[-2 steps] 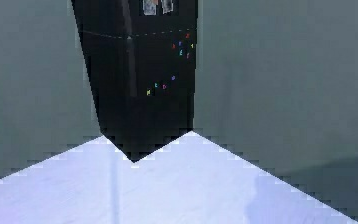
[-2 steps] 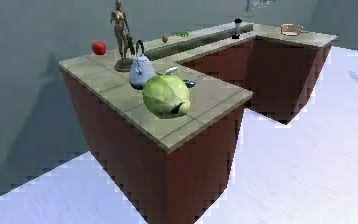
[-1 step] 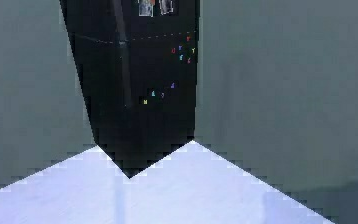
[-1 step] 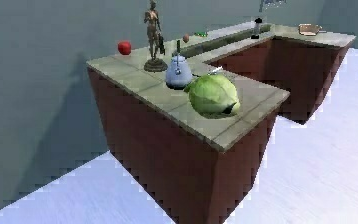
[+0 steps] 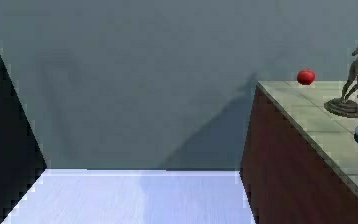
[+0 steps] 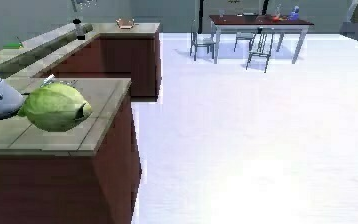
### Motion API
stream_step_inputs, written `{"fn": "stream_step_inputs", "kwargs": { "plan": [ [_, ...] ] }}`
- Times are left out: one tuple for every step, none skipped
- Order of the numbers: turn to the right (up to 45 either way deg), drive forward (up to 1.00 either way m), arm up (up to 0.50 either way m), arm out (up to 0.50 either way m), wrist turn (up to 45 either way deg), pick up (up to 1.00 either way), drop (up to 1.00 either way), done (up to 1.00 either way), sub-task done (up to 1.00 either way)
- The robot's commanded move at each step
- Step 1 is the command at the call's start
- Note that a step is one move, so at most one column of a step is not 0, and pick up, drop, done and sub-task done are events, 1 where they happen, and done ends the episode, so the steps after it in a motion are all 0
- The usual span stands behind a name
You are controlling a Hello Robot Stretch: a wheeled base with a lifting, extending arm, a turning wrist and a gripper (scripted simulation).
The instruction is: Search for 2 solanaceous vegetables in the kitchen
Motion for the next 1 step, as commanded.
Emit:
{"fn": "stream_step_inputs", "kwargs": {
  "plan": [
    [0.0,0.60,0.00,0.00,0.0,0.00,0.00,0.00,0.00]
  ]
}}
